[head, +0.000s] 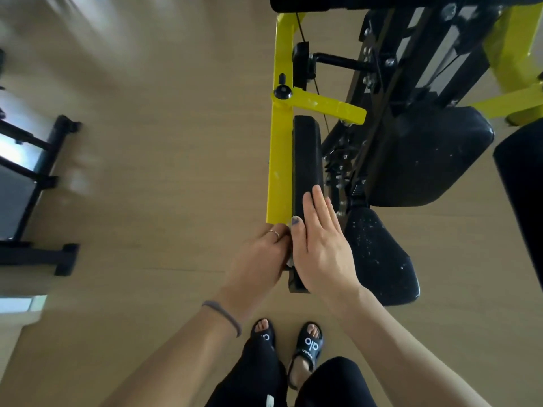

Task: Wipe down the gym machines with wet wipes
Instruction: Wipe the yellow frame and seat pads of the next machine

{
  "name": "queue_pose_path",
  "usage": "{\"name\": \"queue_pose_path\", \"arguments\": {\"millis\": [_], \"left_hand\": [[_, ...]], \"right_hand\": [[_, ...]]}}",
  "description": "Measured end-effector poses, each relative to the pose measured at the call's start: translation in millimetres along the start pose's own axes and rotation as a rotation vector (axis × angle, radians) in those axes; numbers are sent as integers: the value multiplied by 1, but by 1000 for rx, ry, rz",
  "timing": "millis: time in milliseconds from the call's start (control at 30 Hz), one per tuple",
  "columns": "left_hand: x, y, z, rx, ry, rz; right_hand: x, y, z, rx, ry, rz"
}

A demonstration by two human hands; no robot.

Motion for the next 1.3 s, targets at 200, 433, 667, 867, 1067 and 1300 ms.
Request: {"name": "queue_pose_path", "arguments": {"millis": [200, 433, 667, 867, 1067, 1300], "left_hand": [[54, 18, 0, 72, -81, 126], [111, 47, 3, 97, -69, 84], [53, 42, -11, -64, 7, -28], [171, 94, 13, 9, -35, 26], [180, 111, 20, -17, -19, 13], [152, 114, 6, -81, 100, -193]], "right_hand": [[6, 3, -1, 48, -35, 12], [34, 13, 22, 34, -78, -28], [61, 27, 16, 10, -129, -128], [87, 20, 8, -92, -187, -150], [100, 21, 7, -45, -208, -197], [107, 40, -1, -193, -231, -288]]}}
Point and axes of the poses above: each hand's wrist, its own x-axis towards the middle knuckle, its own z-axis out of the back of the hand, y = z × x, the point moved 1 cm from there along x, towards the middle knuckle, and after that the axes turned 3 degrees about -x, right-handed, at the moved point
